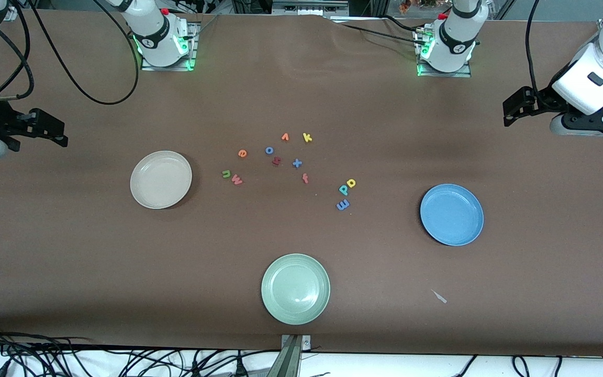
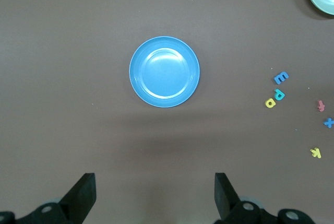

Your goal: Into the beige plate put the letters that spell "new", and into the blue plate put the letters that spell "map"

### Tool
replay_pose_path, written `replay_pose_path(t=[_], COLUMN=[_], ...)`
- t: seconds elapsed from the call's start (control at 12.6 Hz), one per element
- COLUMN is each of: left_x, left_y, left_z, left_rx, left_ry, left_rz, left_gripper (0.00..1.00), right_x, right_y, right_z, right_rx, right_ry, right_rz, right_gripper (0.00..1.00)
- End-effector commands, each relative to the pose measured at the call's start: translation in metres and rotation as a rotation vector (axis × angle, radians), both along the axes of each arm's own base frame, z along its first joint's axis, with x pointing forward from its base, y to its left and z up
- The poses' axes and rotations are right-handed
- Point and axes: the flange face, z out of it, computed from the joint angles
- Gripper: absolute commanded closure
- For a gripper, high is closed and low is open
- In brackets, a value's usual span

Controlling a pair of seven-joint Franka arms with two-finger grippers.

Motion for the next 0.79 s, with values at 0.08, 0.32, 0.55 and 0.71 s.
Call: replay_pose_path(t=[0.08, 0.32, 0.55, 0.71], left_x=[0.0004, 0.001, 0.001, 0.0003], left_y=[-0.002, 0.0062, 0.0011, 0.0003], left_z=[0.0045, 0.0061, 0.0054, 0.0061], left_rx=[-0.023, -0.025, -0.025, -0.025], left_ry=[0.011, 0.008, 0.008, 0.008], left_rz=[-0.015, 0.0, -0.008, -0.009], left_gripper=[0.0, 0.0, 0.0, 0.0], right_x=[-0.0006, -0.0006, -0.0006, -0.0006], right_y=[-0.0009, -0.0011, -0.0011, -0.0011], right_z=[0.0037, 0.0037, 0.0037, 0.0037], right_rx=[0.004, 0.002, 0.002, 0.002], right_ry=[0.002, 0.002, 0.002, 0.002], right_rz=[-0.006, -0.006, -0.006, -0.006], right_gripper=[0.0, 0.0, 0.0, 0.0])
